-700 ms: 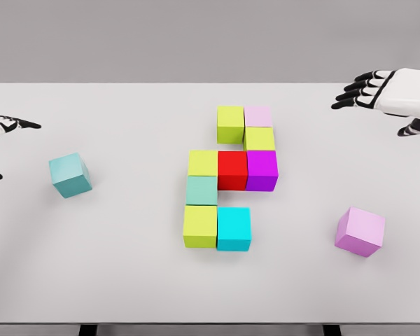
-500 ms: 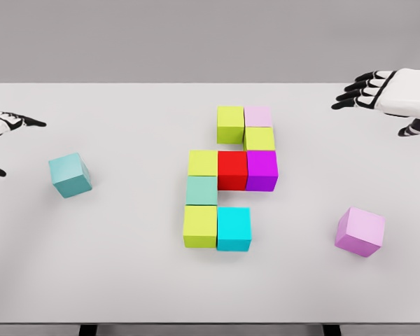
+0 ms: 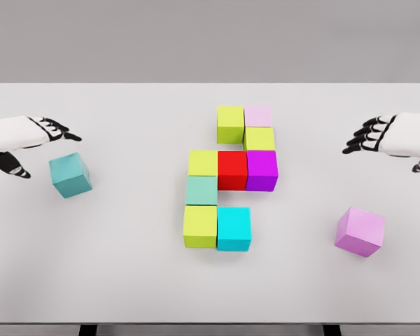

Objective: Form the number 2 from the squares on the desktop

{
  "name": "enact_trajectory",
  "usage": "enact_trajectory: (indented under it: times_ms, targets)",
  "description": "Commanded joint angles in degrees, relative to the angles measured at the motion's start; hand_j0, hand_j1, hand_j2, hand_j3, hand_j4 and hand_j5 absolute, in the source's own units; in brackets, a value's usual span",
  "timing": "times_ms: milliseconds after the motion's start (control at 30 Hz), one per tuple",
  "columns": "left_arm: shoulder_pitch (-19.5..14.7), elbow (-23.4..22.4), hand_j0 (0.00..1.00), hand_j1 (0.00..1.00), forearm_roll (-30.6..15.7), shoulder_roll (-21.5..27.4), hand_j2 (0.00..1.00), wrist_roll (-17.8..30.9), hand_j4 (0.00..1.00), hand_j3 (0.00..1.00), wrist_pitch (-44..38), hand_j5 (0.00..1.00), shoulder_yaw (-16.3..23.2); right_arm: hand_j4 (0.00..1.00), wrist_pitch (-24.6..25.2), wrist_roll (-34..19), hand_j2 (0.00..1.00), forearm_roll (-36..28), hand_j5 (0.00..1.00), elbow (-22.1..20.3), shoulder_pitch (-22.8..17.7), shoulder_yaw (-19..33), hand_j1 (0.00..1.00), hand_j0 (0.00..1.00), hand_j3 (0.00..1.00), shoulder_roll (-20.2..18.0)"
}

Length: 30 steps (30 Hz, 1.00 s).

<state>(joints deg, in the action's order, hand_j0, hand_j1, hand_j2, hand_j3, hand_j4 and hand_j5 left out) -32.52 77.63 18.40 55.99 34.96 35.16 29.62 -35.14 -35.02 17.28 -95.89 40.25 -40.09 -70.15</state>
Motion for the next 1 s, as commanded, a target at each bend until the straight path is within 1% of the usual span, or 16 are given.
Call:
enact_trajectory:
  times_ms: [0, 133, 200, 267, 367, 500, 567, 967]
  targets:
    - [0.09, 2.26, 1.0, 1.0, 0.15, 0.09, 1.0, 0.04, 1.0, 1.0, -0.16, 1.0, 0.09, 1.0, 0.14, 0.02, 1.0, 0.12, 1.0, -1.41, 0.0, -2.53, 1.0, 1.0, 1.0, -0.25]
    - [0.09, 4.37, 1.0, 1.0, 0.15, 0.35, 1.0, 0.04, 1.0, 1.0, -0.16, 1.0, 1.67, 1.0, 0.14, 0.02, 1.0, 3.64, 1.0, -1.58, -0.53, -4.56, 1.0, 1.0, 1.0, -0.25]
    - [0.18, 4.72, 1.0, 1.0, 0.67, 0.35, 1.0, 0.04, 1.0, 1.0, -0.16, 1.0, 1.67, 1.0, 0.14, 0.02, 1.0, 3.82, 1.0, -1.58, -0.79, -4.64, 1.0, 1.0, 1.0, -0.87]
    - [0.44, 5.43, 1.0, 1.0, 1.73, 0.35, 1.0, 0.04, 1.0, 1.0, -0.16, 1.0, 1.76, 1.0, 0.14, 0.02, 1.0, 3.82, 1.0, -2.99, -2.02, -4.64, 1.0, 1.0, 1.0, -1.48]
    - [0.44, 5.43, 1.0, 1.0, 3.05, 0.53, 1.0, 0.04, 1.0, 1.0, -0.16, 1.0, 1.76, 1.0, 0.14, 0.02, 1.0, 3.99, 1.0, -3.43, -2.37, -4.73, 1.0, 1.0, 1.0, -1.83]
    - [0.62, 5.34, 1.0, 1.0, 4.72, 0.26, 1.0, 0.04, 1.0, 1.0, -0.16, 1.0, 1.76, 1.0, 0.14, 0.02, 1.0, 5.31, 1.0, -3.87, -4.74, -4.64, 1.0, 1.0, 1.0, -2.01]
    - [0.97, 5.34, 1.0, 1.0, 5.16, 0.17, 1.0, 0.04, 1.0, 1.0, -0.16, 1.0, 2.55, 1.0, 0.14, 0.02, 1.0, 5.57, 1.0, -4.04, -5.27, -5.43, 1.0, 1.0, 1.0, -2.01]
    - [0.97, 5.25, 1.0, 1.0, 5.95, 0.0, 1.0, 0.04, 1.0, 1.0, -0.16, 1.0, 2.9, 1.0, 0.14, 0.02, 1.0, 5.57, 1.0, -4.83, -5.63, -6.67, 1.0, 1.0, 1.0, -1.92]
